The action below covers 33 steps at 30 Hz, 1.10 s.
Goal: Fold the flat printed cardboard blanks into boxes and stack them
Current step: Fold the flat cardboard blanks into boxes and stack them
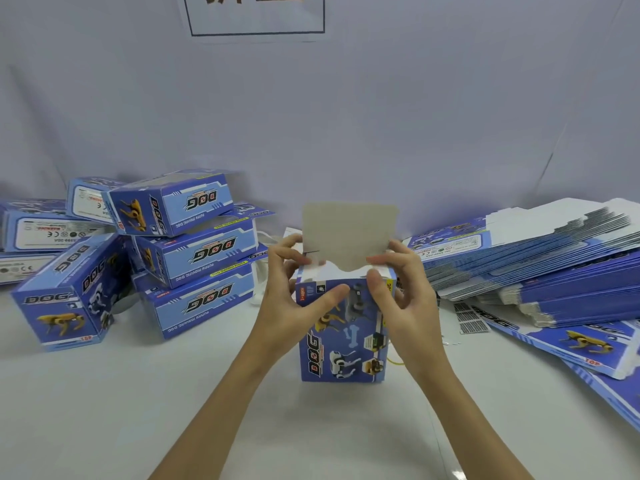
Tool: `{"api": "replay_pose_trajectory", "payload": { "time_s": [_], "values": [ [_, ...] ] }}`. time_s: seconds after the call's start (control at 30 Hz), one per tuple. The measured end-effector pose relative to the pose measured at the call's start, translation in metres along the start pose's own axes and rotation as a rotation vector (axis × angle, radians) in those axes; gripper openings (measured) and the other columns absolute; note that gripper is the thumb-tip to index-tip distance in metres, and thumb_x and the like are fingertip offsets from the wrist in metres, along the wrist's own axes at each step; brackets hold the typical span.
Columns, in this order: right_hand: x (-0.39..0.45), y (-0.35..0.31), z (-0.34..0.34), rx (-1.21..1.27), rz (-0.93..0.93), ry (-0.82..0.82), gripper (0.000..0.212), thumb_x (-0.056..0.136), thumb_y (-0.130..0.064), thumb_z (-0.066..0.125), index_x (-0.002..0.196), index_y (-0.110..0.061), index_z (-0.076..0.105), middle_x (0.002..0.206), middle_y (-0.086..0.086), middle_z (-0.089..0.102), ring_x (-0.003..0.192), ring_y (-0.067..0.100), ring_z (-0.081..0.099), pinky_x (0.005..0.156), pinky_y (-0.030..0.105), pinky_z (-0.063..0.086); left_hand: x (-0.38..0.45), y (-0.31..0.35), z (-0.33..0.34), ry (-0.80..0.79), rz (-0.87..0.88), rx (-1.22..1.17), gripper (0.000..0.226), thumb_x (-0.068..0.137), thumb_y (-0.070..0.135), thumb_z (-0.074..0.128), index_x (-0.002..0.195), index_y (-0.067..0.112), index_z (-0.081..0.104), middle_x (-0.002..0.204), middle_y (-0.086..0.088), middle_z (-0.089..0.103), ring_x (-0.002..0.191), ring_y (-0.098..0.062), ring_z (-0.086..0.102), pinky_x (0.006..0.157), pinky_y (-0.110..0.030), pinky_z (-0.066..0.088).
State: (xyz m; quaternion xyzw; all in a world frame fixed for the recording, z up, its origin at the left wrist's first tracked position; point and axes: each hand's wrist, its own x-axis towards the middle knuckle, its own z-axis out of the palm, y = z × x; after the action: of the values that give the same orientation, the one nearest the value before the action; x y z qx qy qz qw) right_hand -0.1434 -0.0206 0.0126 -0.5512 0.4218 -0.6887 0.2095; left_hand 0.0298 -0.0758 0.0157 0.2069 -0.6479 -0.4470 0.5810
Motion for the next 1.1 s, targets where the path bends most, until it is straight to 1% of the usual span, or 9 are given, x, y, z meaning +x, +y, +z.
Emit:
{"api": "replay_pose_trajectory", "payload": {
  "time_s": [0.13, 0.2, 0.27, 0.37, 0.5, 0.7, 0.83, 0.97, 1.1],
  "values": [
    [0.002, -0.005, 0.002, 0.114, -0.050, 0.020, 0.044, 0.094, -0.036, 0.074, 0.127, -0.031, 0.046, 0.133, -0.003, 0.061, 0.127, 0.023, 0.065, 0.095, 0.049, 0.061, 0.002, 0.000, 0.003, 0.025, 0.032, 0.038, 0.066, 0.076, 0.026, 0.085, 0.122, 0.031, 0.037, 0.139, 0.000, 0.054, 0.124, -0.026, 0.066, 0.073, -0.029, 0.064],
    [0.000, -0.005, 0.002, 0.035, -0.110, 0.001, 0.044, 0.099, -0.044, 0.069, 0.136, -0.033, 0.048, 0.135, 0.000, 0.060, 0.129, 0.024, 0.062, 0.090, 0.040, 0.063, 0.003, -0.001, 0.005, 0.030, 0.104, 0.103, 0.080, 0.076, 0.024, 0.083, 0.139, 0.025, 0.033, 0.137, 0.015, 0.051, 0.126, -0.016, 0.063, 0.075, -0.024, 0.062],
    [-0.004, -0.003, 0.001, -0.054, -0.134, -0.014, 0.049, 0.096, -0.065, 0.062, 0.130, -0.029, 0.058, 0.140, 0.000, 0.055, 0.139, 0.024, 0.053, 0.086, 0.037, 0.064, 0.004, -0.003, 0.004, 0.010, 0.140, 0.162, 0.075, 0.079, 0.024, 0.084, 0.140, 0.014, 0.041, 0.131, 0.029, 0.048, 0.131, -0.006, 0.055, 0.076, -0.021, 0.062],
    [-0.009, 0.001, 0.001, -0.019, -0.106, -0.016, 0.060, 0.092, -0.076, 0.056, 0.124, -0.026, 0.062, 0.144, -0.001, 0.051, 0.145, 0.029, 0.047, 0.085, 0.042, 0.064, 0.001, -0.008, -0.002, -0.041, 0.176, 0.222, 0.057, 0.081, 0.046, 0.083, 0.123, 0.024, 0.051, 0.131, 0.012, 0.048, 0.135, -0.013, 0.050, 0.086, -0.027, 0.062],
    [-0.010, 0.006, 0.004, 0.040, -0.094, -0.006, 0.060, 0.097, -0.070, 0.056, 0.127, -0.019, 0.060, 0.145, -0.001, 0.051, 0.146, 0.033, 0.045, 0.080, 0.046, 0.066, -0.005, -0.005, -0.001, -0.061, 0.054, 0.071, 0.063, 0.084, 0.077, 0.062, 0.123, 0.027, 0.056, 0.134, 0.009, 0.049, 0.140, -0.029, 0.047, 0.077, -0.031, 0.063],
    [-0.009, 0.011, 0.010, -0.061, -0.210, 0.027, 0.044, 0.108, -0.054, 0.047, 0.131, -0.018, 0.057, 0.146, 0.003, 0.050, 0.143, 0.028, 0.047, 0.096, 0.023, 0.055, 0.001, -0.003, -0.007, -0.090, 0.118, 0.179, 0.030, 0.099, 0.050, 0.057, 0.124, 0.034, 0.059, 0.137, 0.004, 0.048, 0.143, -0.031, 0.042, 0.077, -0.035, 0.065],
    [-0.007, 0.012, 0.007, -0.046, -0.177, 0.015, 0.029, 0.107, -0.042, 0.051, 0.129, -0.024, 0.059, 0.146, -0.001, 0.051, 0.144, 0.027, 0.047, 0.084, 0.037, 0.065, 0.003, -0.003, -0.006, -0.103, 0.156, 0.224, 0.023, 0.100, 0.030, 0.055, 0.123, 0.026, 0.059, 0.135, 0.005, 0.047, 0.141, -0.020, 0.043, 0.076, -0.023, 0.062],
    [-0.010, 0.012, 0.005, 0.024, -0.146, -0.021, 0.040, 0.107, -0.050, 0.049, 0.133, -0.022, 0.060, 0.150, 0.000, 0.048, 0.146, 0.029, 0.045, 0.087, 0.035, 0.064, 0.002, -0.003, -0.007, -0.096, 0.107, 0.179, 0.030, 0.096, 0.044, 0.056, 0.121, 0.027, 0.060, 0.134, 0.011, 0.049, 0.143, -0.026, 0.043, 0.075, -0.029, 0.064],
    [-0.006, 0.011, 0.003, 0.027, -0.110, -0.020, 0.032, 0.108, -0.038, 0.048, 0.132, -0.025, 0.064, 0.150, -0.001, 0.050, 0.146, 0.032, 0.046, 0.088, 0.050, 0.064, 0.004, -0.008, -0.005, -0.057, 0.160, 0.219, 0.029, 0.098, 0.049, 0.055, 0.120, 0.032, 0.060, 0.134, 0.014, 0.049, 0.142, -0.025, 0.044, 0.078, -0.034, 0.065]
  ]
}}
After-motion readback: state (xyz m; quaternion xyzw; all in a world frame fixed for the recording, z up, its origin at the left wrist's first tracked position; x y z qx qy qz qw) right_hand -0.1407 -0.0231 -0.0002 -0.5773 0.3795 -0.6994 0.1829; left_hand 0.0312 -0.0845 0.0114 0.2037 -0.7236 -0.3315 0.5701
